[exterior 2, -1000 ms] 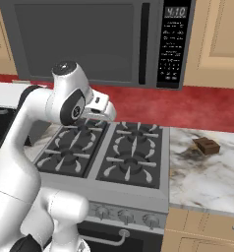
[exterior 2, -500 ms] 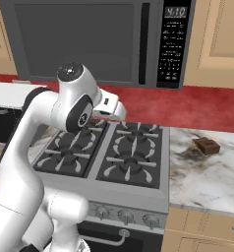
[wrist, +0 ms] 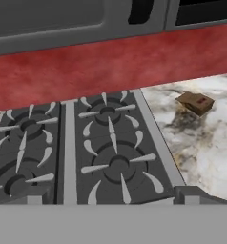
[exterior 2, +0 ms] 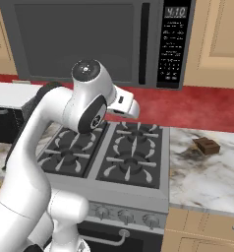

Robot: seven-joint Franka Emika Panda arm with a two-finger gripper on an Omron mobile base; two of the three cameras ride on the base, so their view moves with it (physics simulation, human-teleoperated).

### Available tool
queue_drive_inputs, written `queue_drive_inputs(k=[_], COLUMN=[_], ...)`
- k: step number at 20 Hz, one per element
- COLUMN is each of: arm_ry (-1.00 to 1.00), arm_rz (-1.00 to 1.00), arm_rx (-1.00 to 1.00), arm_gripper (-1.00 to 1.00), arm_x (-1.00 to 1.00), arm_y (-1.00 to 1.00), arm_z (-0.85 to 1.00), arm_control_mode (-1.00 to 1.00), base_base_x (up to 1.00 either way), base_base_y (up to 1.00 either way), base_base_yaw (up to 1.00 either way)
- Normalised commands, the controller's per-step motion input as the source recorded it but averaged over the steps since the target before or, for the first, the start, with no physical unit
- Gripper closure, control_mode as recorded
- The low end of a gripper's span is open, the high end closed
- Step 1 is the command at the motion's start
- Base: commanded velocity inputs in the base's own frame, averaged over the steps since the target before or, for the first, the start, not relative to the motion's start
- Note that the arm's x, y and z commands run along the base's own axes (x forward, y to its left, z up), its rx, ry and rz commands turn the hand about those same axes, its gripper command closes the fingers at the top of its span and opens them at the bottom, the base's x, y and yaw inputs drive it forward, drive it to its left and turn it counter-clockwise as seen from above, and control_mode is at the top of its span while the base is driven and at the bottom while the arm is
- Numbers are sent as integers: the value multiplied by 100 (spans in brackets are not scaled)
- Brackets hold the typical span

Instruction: Place the sponge inside the microwave to prepare for sanitizing.

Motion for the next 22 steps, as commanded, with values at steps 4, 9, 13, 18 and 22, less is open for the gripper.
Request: queue_drive_inputs(k=[4,9,13,18,22], arm_ry=[0,-3,-6,-14,-8], arm_rz=[0,-8,-6,-3,-1], arm_rx=[-1,-2,0,0,0], arm_gripper=[-100,-100,-100,-100,-100], arm_x=[-3,-15,-18,-5,0], arm_y=[-3,0,0,-1,-1], arm_z=[63,36,23,19,27], arm_control_mode=[-100,-100,-100,-100,-100], base_base_x=[0,0,0,0,0], base_base_y=[0,0,0,0,0], base_base_yaw=[0,0,0,0,0])
